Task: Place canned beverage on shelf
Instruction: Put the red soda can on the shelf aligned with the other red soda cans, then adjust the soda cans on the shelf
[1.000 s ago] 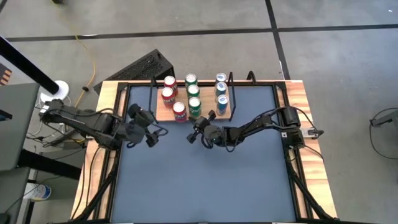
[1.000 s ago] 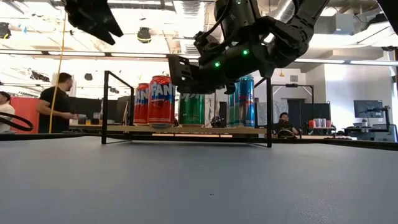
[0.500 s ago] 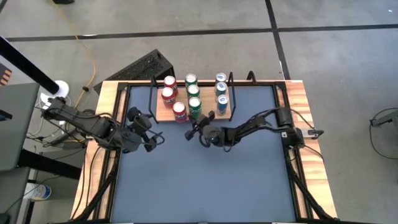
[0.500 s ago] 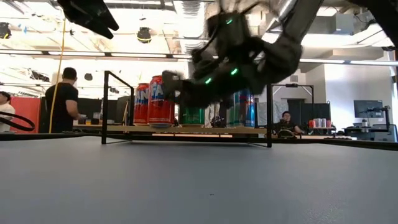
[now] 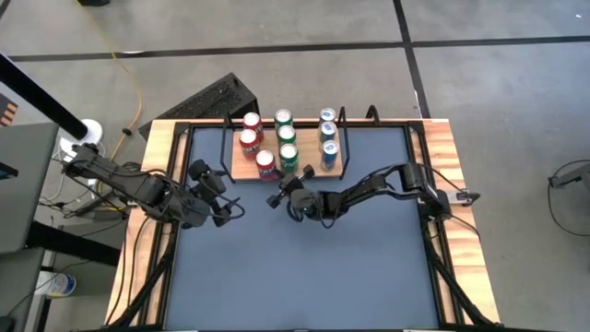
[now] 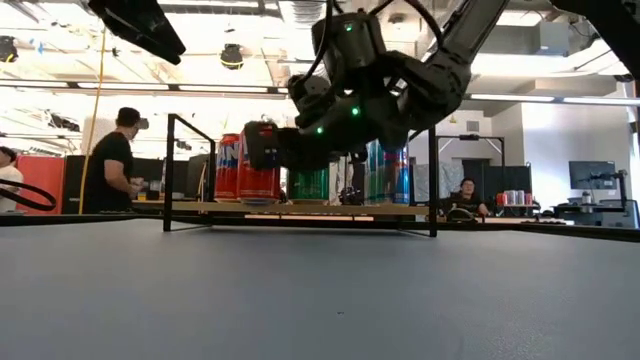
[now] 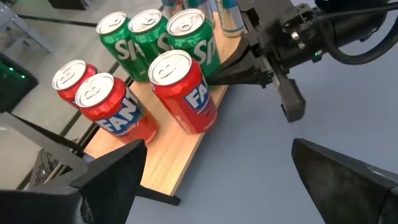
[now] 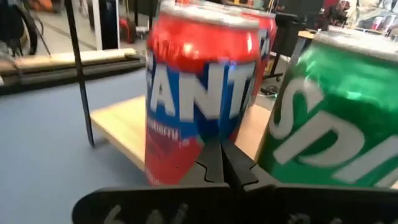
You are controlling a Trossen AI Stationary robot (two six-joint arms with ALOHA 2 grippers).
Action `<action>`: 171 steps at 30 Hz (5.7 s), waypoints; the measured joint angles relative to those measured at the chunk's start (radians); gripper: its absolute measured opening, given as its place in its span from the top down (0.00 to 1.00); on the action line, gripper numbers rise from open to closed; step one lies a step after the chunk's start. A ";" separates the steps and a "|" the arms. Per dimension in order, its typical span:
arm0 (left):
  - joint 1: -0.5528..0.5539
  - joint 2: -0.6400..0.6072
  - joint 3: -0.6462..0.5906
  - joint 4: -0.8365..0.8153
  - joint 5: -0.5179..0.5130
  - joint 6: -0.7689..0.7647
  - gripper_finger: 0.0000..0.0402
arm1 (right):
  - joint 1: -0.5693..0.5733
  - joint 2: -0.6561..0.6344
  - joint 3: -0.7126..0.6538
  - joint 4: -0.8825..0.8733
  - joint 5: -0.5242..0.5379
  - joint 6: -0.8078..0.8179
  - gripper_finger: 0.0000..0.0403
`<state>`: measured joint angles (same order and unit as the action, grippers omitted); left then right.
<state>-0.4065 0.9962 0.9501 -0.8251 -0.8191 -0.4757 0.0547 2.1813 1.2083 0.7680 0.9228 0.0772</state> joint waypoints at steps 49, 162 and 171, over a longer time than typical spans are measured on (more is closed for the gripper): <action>0.001 0.000 0.000 -0.018 0.048 0.044 0.03 | -0.043 0.061 0.214 -0.284 -0.084 0.081 1.00; 0.002 0.000 0.001 -0.040 0.074 0.003 0.03 | -0.287 -0.426 0.176 -1.108 -0.429 0.064 1.00; 0.002 0.000 0.000 -0.040 0.075 -0.004 0.03 | -0.285 -0.425 0.176 -1.128 -0.432 0.073 1.00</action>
<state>-0.4049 0.9966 0.9504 -0.8655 -0.7446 -0.4798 -0.2298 1.7561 1.3846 -0.3598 0.4910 0.1502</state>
